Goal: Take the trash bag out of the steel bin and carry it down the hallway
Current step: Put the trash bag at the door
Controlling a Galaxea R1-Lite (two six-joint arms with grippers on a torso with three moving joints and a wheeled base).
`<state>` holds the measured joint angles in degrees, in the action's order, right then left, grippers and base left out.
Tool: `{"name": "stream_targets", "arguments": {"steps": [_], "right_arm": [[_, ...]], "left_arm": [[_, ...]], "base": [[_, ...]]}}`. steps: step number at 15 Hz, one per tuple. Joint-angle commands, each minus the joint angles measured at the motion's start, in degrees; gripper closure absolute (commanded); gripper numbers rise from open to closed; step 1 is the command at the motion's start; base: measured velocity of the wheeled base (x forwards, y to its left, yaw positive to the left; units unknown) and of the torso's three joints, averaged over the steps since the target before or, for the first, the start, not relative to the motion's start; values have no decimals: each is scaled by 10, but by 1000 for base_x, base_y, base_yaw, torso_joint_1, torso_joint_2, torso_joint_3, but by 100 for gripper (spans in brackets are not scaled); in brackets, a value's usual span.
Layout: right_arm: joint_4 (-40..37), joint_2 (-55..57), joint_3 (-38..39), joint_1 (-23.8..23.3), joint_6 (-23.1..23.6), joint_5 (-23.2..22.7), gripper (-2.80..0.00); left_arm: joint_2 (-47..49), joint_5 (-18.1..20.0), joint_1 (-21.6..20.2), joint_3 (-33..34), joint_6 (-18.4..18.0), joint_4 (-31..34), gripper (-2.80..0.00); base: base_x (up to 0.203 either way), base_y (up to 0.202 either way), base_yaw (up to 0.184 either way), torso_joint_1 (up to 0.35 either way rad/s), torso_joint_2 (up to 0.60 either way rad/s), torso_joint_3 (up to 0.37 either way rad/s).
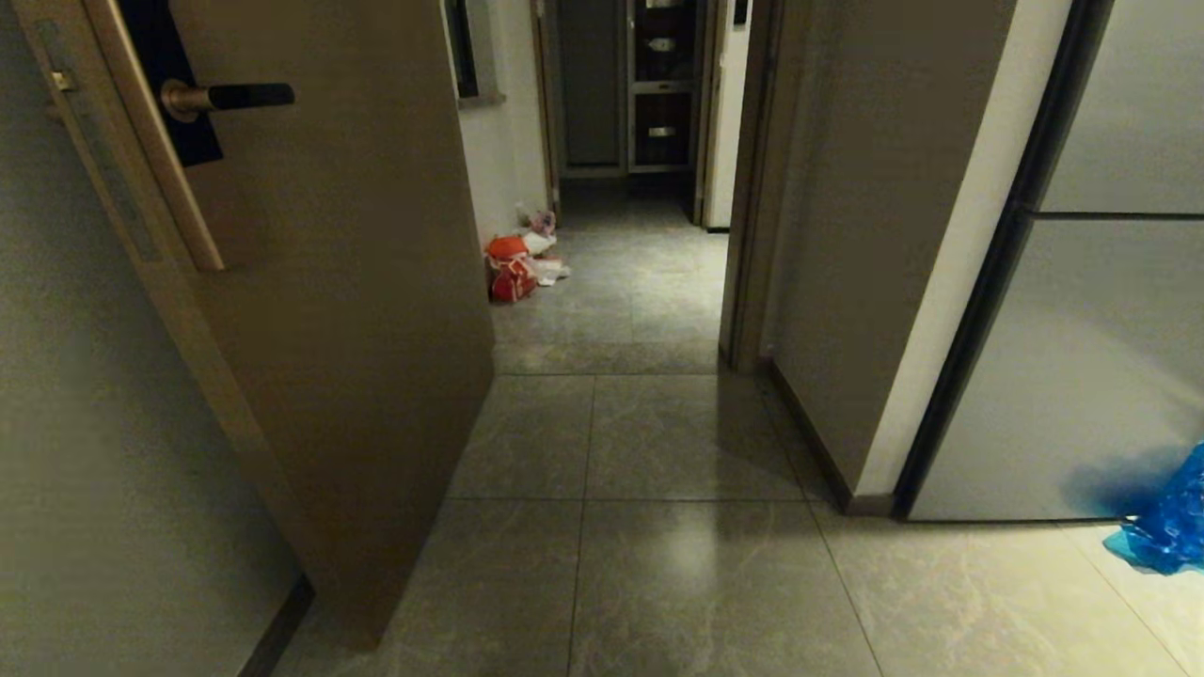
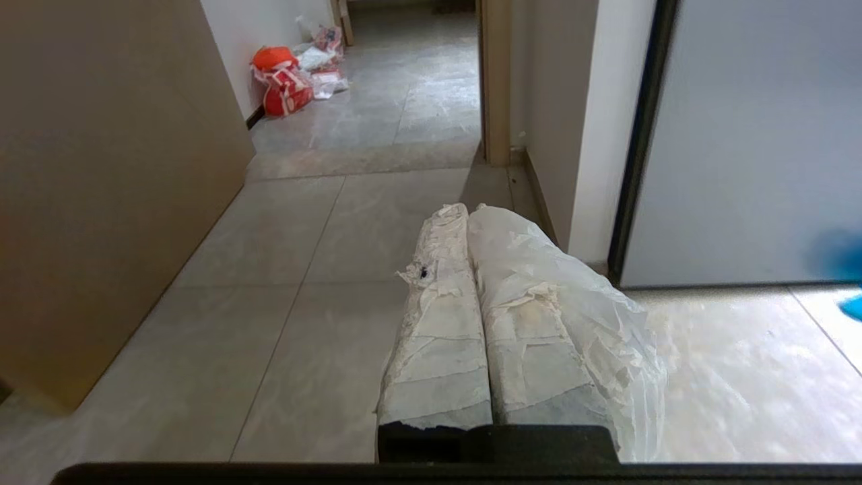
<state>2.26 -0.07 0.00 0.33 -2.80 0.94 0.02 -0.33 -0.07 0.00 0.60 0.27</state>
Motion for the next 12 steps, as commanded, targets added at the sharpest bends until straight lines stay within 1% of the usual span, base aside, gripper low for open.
{"name": "stream_targets", "arguments": {"steps": [1, 12], "right_arm": [[0, 0, 0, 0, 0, 0, 0], [0, 0, 0, 0, 0, 0, 0]], "left_arm": [[0, 0, 0, 1, 0, 0, 0], [0, 0, 0, 1, 0, 0, 0]], "base": [[192, 0, 0, 1, -2, 2], [194, 0, 1, 3, 2, 3]]}}
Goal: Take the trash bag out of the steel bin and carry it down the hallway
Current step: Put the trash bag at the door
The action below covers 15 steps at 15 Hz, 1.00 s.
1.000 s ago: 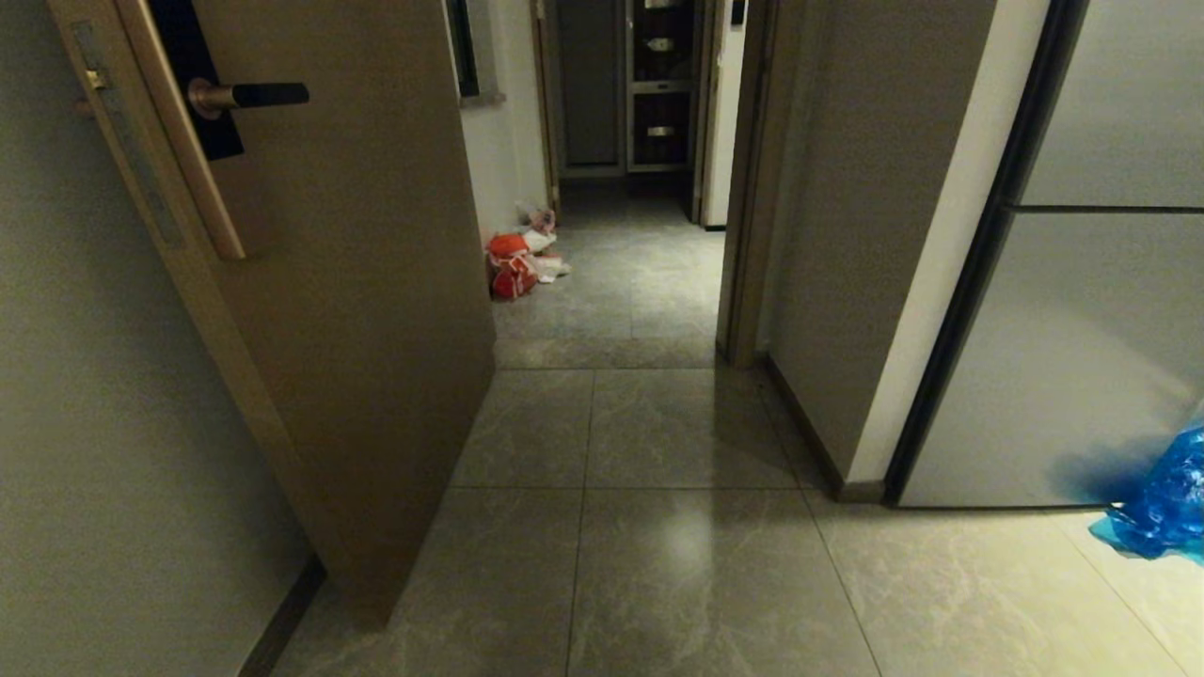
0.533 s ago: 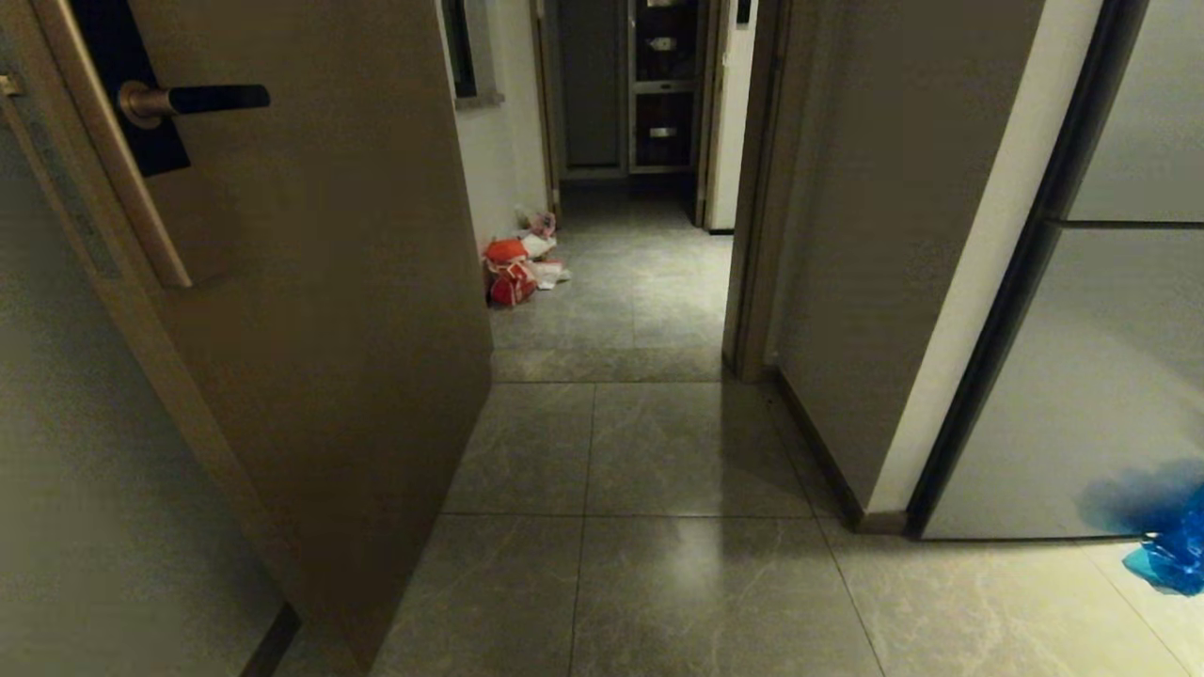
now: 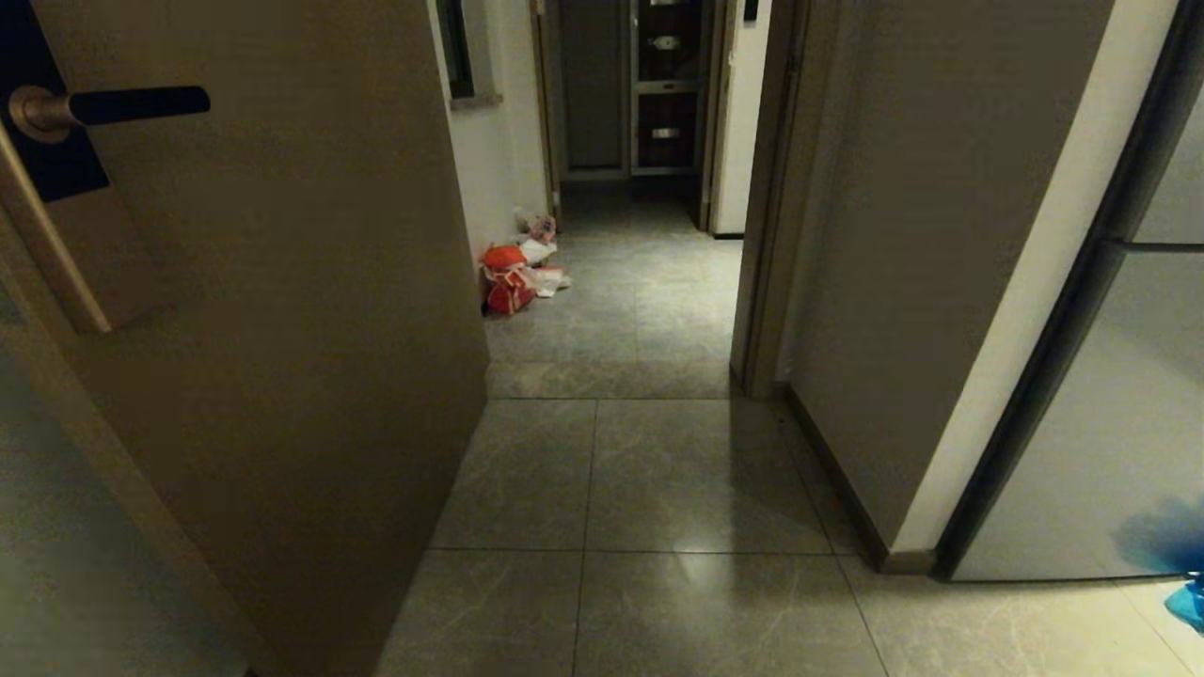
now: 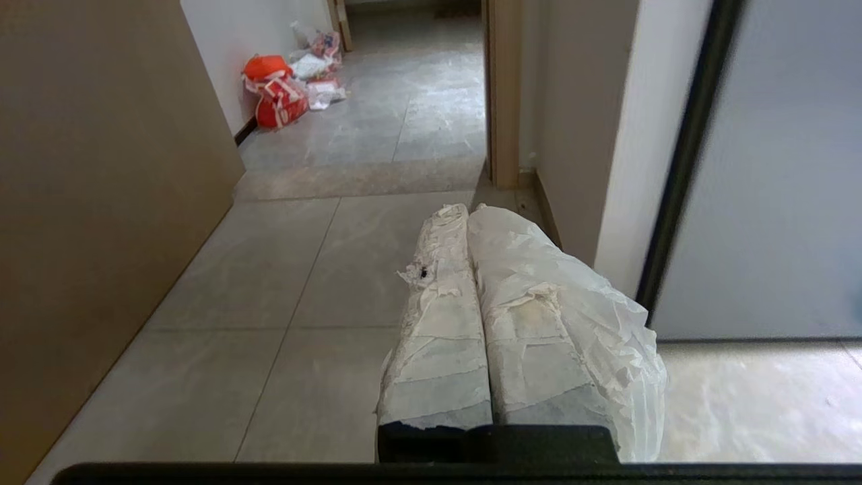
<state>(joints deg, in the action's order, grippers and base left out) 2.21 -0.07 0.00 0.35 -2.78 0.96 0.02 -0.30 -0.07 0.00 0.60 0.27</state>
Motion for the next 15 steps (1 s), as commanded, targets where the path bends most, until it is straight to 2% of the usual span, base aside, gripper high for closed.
{"name": "stream_targets", "arguments": {"steps": [1, 15], "right_arm": [[1, 0, 0, 0, 0, 0, 0], [1, 0, 0, 0, 0, 0, 0]], "left_arm": [[0, 0, 0, 1, 0, 0, 0], [0, 0, 0, 1, 0, 0, 0]], "base": [[194, 0, 3, 0, 3, 5], [194, 0, 1, 2, 1, 2]]}}
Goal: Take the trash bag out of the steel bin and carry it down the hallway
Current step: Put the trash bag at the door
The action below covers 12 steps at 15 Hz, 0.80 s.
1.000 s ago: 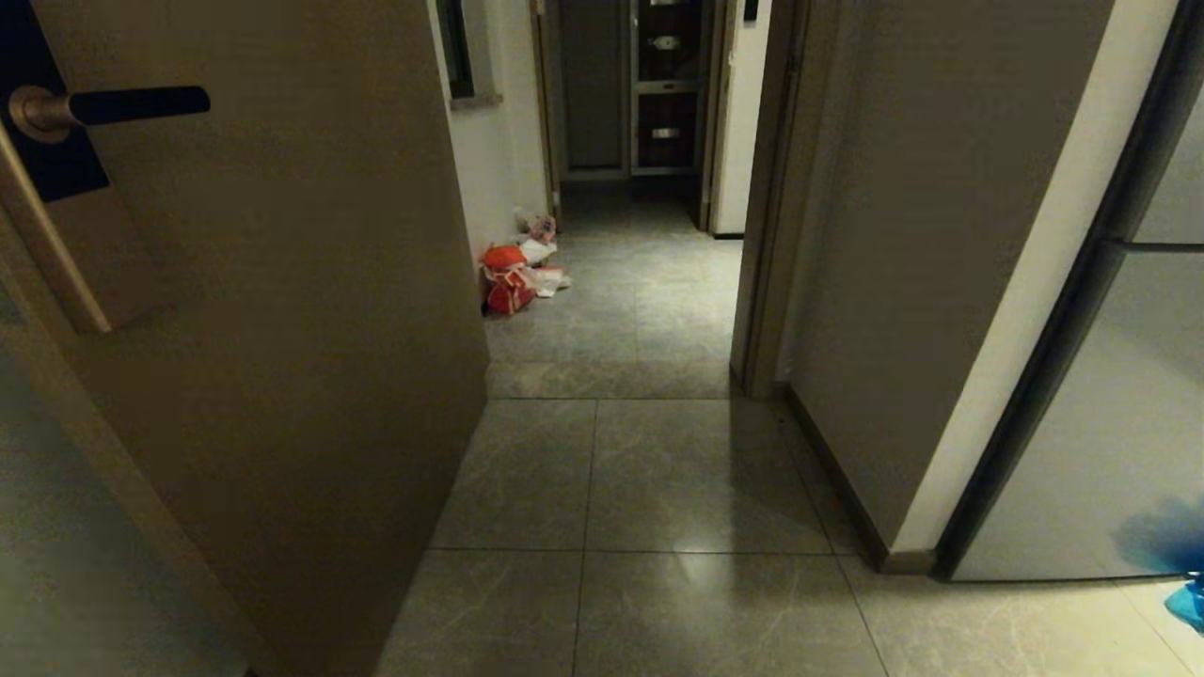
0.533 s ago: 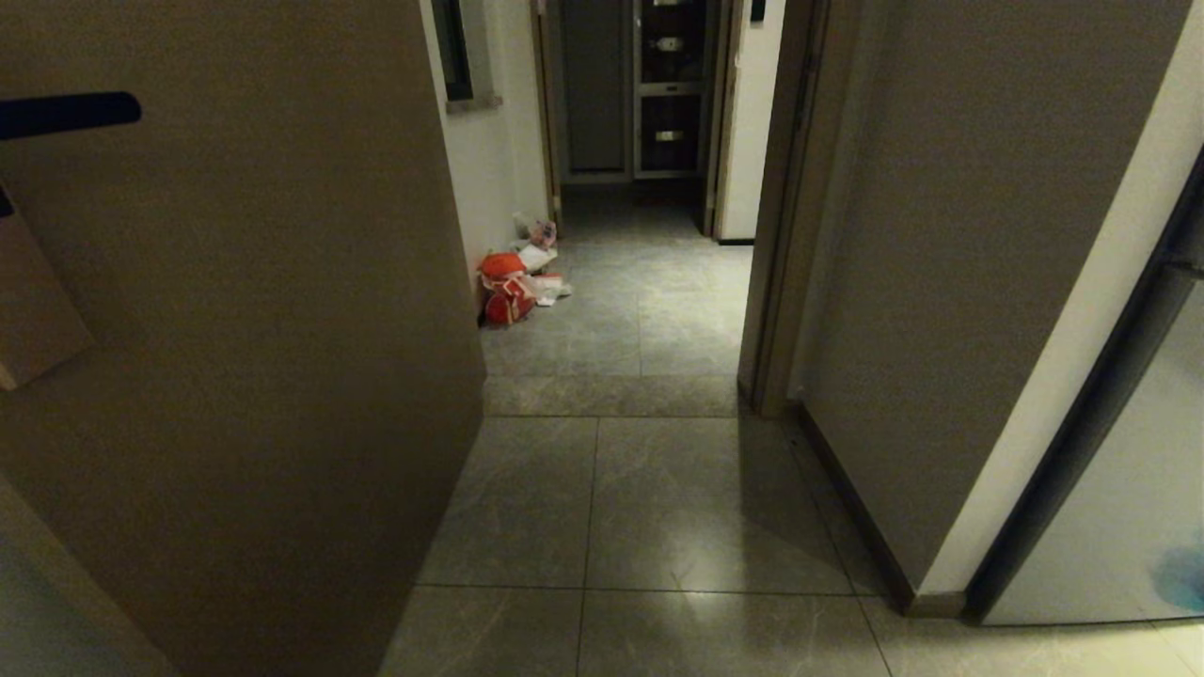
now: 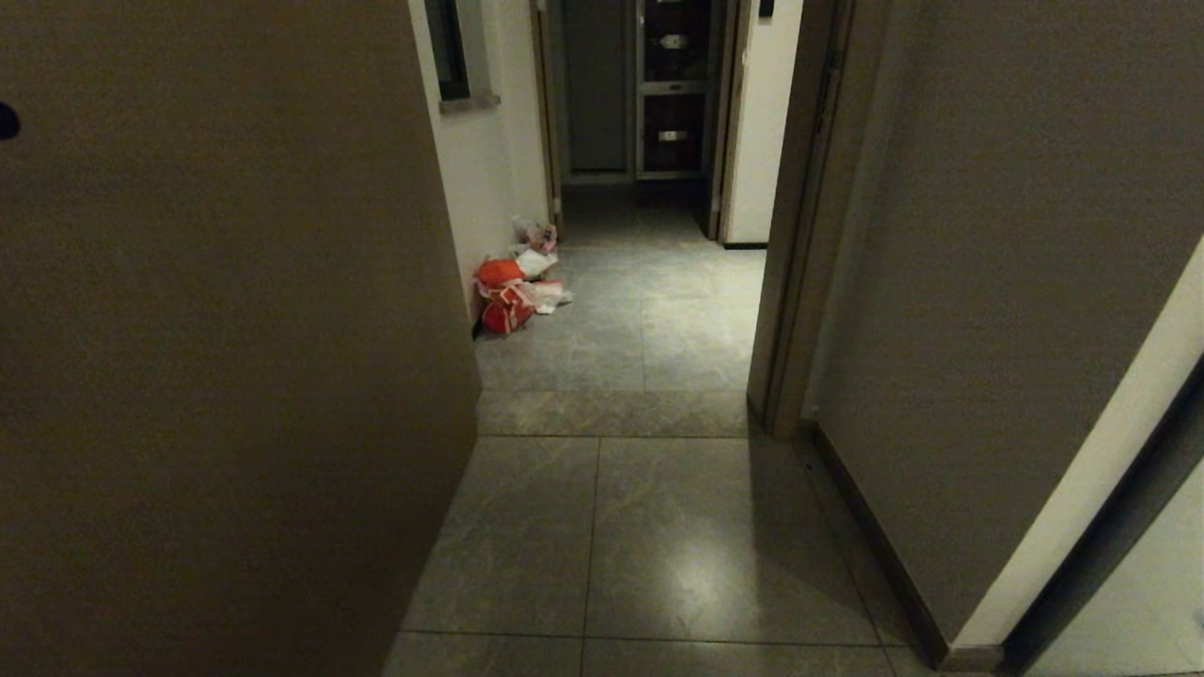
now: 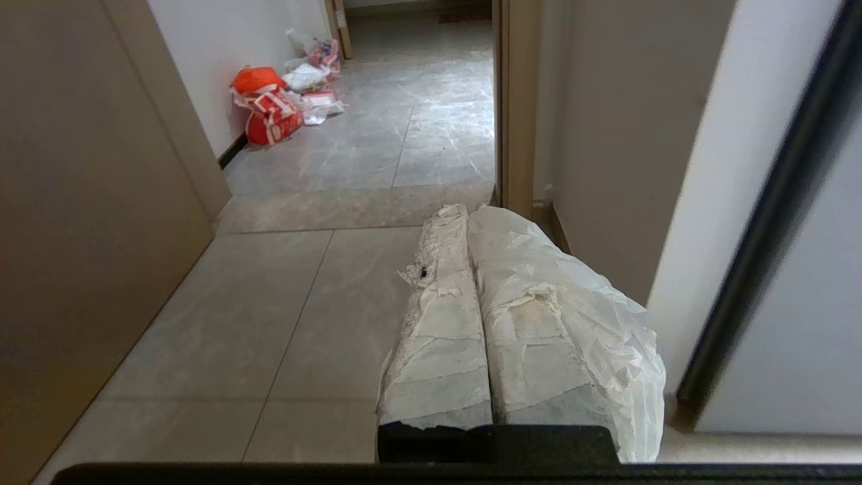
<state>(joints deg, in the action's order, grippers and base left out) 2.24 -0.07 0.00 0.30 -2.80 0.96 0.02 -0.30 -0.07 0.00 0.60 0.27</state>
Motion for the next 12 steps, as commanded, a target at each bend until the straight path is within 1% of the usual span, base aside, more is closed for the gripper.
{"name": "stream_targets", "arguments": {"steps": [1, 12], "right_arm": [[0, 0, 0, 0, 0, 0, 0], [0, 0, 0, 0, 0, 0, 0]], "left_arm": [[0, 0, 0, 1, 0, 0, 0], [0, 0, 0, 1, 0, 0, 0]], "base": [[194, 0, 1, -1, 4, 2], [194, 0, 0, 2, 2, 2]]}}
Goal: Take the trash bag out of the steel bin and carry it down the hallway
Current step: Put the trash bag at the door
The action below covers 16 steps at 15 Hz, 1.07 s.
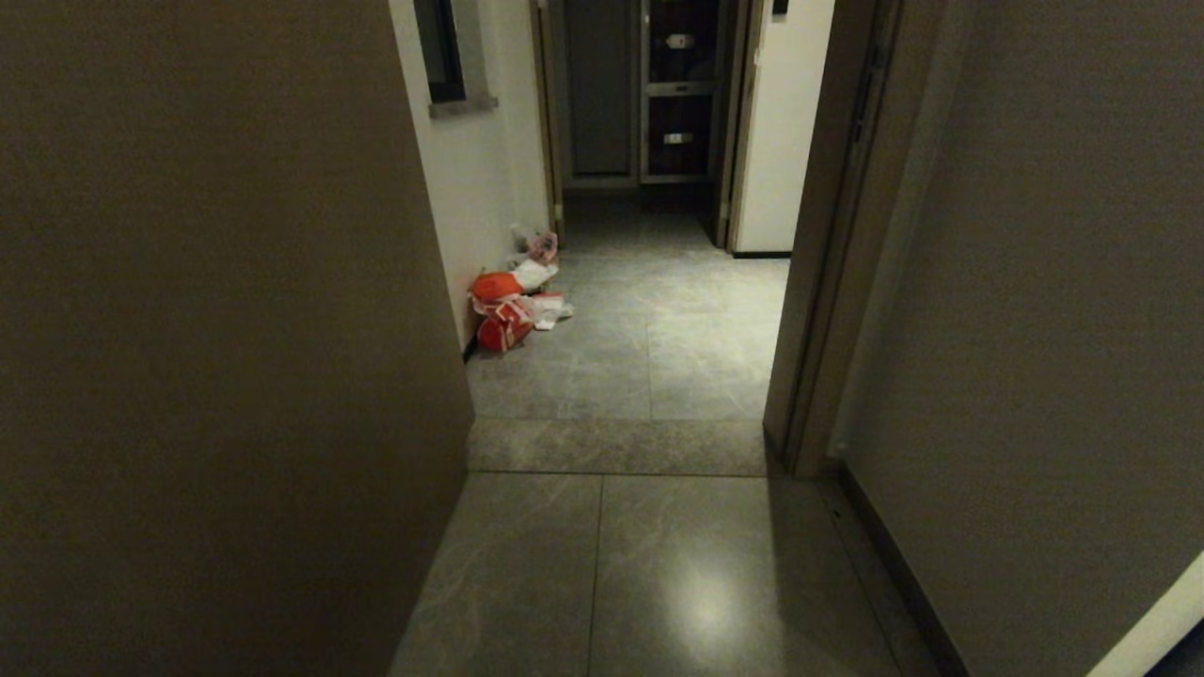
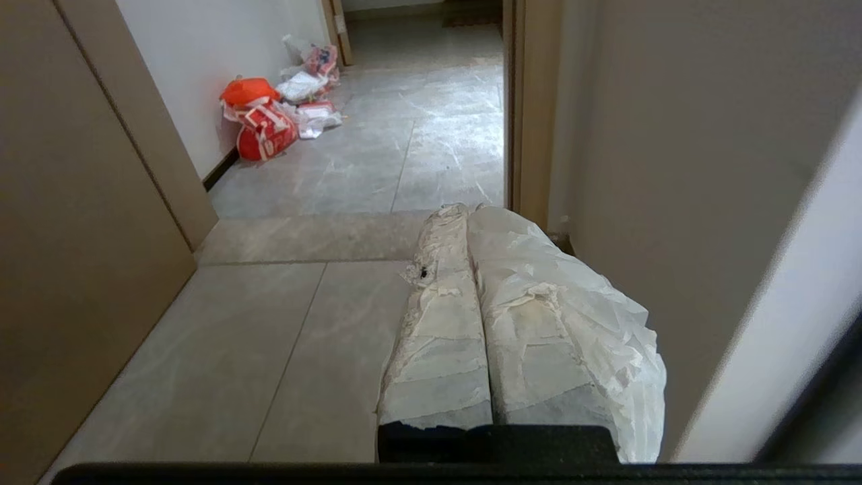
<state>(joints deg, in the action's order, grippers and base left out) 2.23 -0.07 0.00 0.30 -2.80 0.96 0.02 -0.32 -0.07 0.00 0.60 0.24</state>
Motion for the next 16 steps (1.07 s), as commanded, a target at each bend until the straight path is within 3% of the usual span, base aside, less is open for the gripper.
{"name": "stream_targets", "arguments": {"steps": [1, 16], "right_arm": [[1, 0, 0, 0, 0, 0, 0], [1, 0, 0, 0, 0, 0, 0]], "left_arm": [[0, 0, 0, 1, 0, 0, 0], [0, 0, 0, 1, 0, 0, 0]], "base": [[184, 0, 5, 2, 5, 6], [192, 0, 1, 3, 4, 3]]}}
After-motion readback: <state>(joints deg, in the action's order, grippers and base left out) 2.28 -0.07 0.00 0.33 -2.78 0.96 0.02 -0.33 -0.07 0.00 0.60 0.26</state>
